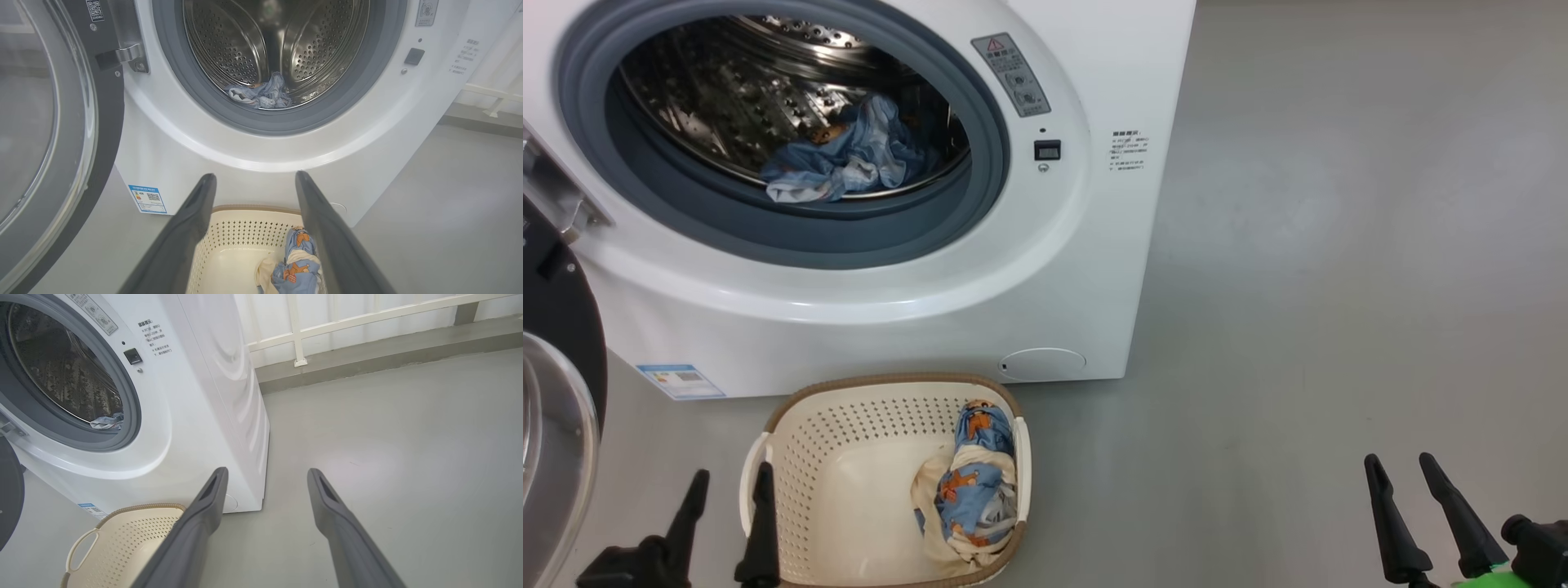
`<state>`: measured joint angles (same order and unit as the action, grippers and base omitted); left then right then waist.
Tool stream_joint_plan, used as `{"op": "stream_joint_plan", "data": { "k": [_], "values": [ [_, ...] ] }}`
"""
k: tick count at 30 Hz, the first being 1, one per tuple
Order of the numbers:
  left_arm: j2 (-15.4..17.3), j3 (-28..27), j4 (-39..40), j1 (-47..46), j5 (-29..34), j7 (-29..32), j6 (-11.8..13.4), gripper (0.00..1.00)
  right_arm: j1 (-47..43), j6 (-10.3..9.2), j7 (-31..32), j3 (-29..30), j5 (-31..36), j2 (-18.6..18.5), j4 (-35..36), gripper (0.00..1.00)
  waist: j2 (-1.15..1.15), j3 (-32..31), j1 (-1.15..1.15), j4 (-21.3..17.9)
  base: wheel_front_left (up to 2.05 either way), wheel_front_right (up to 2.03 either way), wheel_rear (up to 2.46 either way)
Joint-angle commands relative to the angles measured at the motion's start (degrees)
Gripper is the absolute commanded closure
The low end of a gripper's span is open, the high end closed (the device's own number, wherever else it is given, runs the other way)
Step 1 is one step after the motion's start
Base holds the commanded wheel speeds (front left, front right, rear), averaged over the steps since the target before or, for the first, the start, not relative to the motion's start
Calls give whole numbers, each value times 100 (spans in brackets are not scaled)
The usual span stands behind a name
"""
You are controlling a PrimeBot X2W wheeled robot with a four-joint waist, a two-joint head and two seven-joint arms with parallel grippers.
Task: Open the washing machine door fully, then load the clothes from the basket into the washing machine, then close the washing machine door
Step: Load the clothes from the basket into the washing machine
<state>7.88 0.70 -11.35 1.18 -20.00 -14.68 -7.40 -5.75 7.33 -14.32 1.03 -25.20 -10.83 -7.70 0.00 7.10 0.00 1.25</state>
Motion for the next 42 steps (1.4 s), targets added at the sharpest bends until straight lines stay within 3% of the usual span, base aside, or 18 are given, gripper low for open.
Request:
{"op": "stream_joint_plan", "data": {
  "k": [1, 13, 30, 42],
  "values": [
    [67, -155, 87, -175, -58, -32, -9, 0, 168, 16, -68, -115, 55, -75, 131, 0, 0, 27, 0, -4, 0, 0, 0],
    [-2, 332, -687, -585, -251, -32, -9, 0, 606, 16, -68, -180, 142, 133, 203, 0, 0, 567, 0, -78, 0, 0, 0],
    [156, 1118, -2165, -1973, -701, -32, -9, 0, 1399, 16, -68, -268, 366, 344, 321, 0, 0, 1662, 0, -148, 0, 0, 0],
    [355, 2305, -3110, -3063, -1461, -32, -9, 0, 1844, 16, -68, -384, 514, 432, 399, 0, 0, 2494, 0, -217, 0, 0, 0]
  ]
}}
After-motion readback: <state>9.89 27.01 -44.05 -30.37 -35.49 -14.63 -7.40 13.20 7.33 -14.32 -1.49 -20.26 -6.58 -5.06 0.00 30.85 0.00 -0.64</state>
